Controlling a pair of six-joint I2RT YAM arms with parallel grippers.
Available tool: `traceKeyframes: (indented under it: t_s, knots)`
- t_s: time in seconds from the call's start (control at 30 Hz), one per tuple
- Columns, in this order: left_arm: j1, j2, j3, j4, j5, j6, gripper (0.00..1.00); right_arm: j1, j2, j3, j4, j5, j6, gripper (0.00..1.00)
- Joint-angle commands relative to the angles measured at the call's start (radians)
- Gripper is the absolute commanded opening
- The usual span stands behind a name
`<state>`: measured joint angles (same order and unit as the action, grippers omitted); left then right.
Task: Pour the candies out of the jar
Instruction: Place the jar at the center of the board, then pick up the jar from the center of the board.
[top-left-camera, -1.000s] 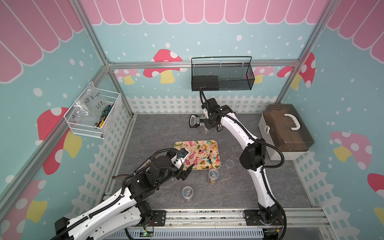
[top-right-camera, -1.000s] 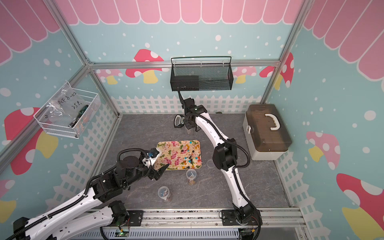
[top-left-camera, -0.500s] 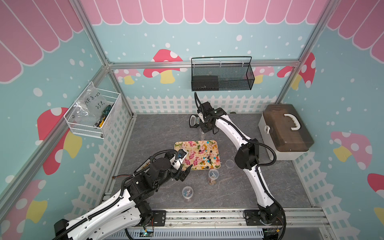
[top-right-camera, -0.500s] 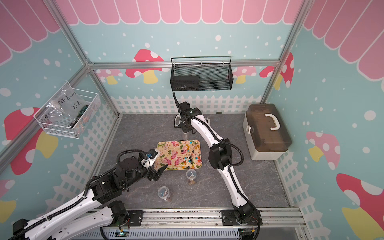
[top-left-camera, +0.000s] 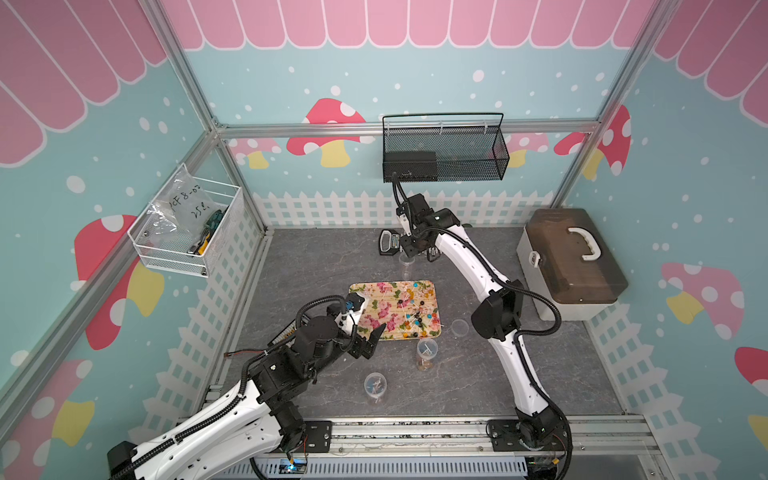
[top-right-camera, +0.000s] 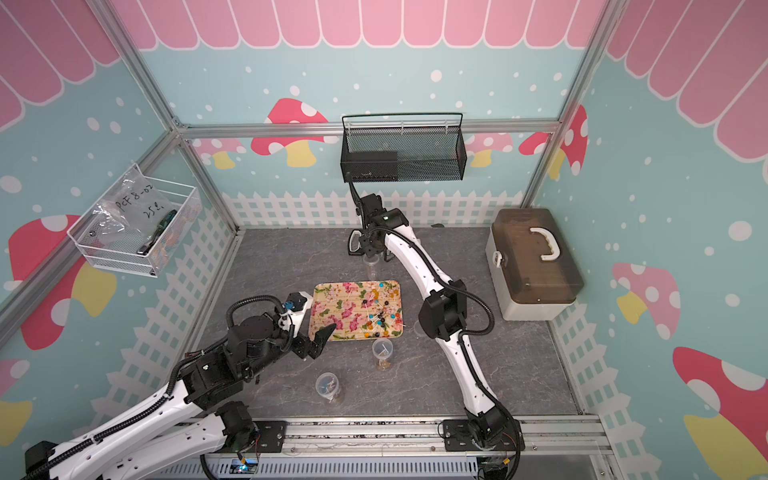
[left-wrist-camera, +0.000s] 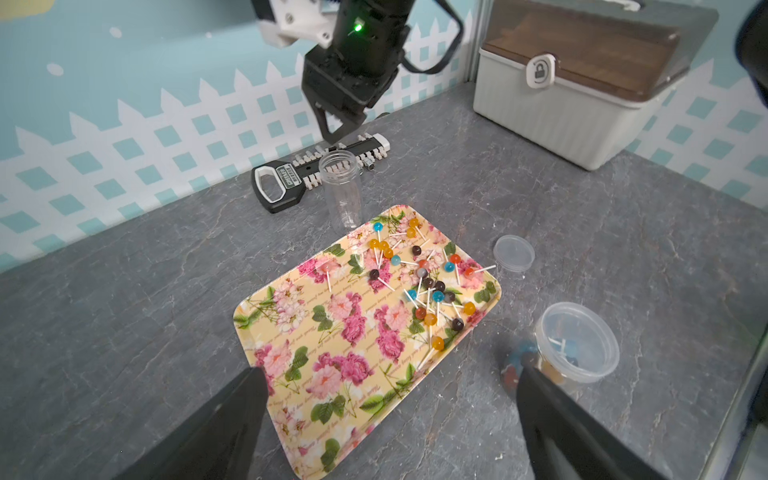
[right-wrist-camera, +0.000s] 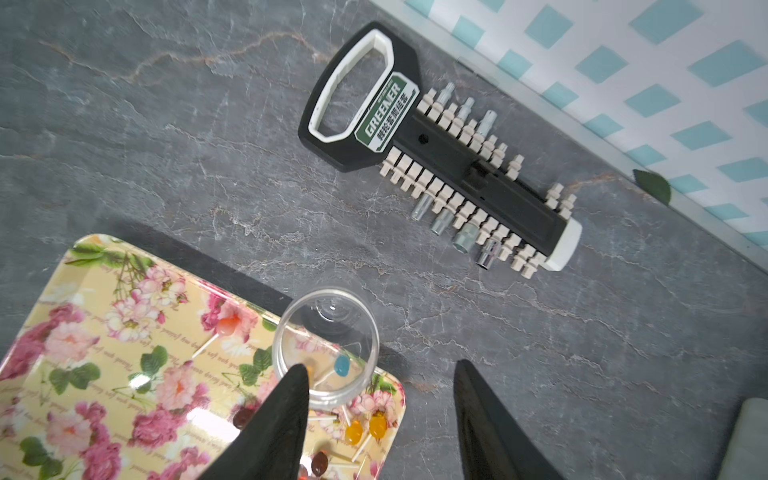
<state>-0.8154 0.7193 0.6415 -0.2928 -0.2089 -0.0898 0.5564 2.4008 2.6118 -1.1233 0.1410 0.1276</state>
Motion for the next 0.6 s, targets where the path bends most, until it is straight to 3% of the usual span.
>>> traceKeyframes:
  t_s: [0.0,0.07,0.2,0.33,0.43,0.57]
  knots:
    - [0.053,-0.027,0.002,0.062,0.037,-0.191,0.97,0.001,-0.171,-0.064,-0.022,-0.014,-0.011,0.57]
    - [0.075,-0.03,-0.013,0.073,0.06,-0.239,0.97,0.013,-0.286,-0.22,0.003,-0.033,-0.011,0.58]
    - [0.11,-0.022,-0.011,0.035,0.065,-0.323,0.98,0.076,-0.614,-0.689,0.183,-0.012,0.0,0.6]
    - [0.165,0.014,-0.017,0.042,0.222,-0.39,0.98,0.151,-0.94,-1.12,0.36,-0.019,0.126,0.6]
    - [0.179,0.057,-0.013,0.058,0.261,-0.409,0.98,0.229,-1.136,-1.347,0.439,0.008,0.218,0.61]
    - [0.188,0.105,-0.012,0.086,0.252,-0.454,0.97,0.295,-1.29,-1.524,0.459,0.009,0.317,0.63]
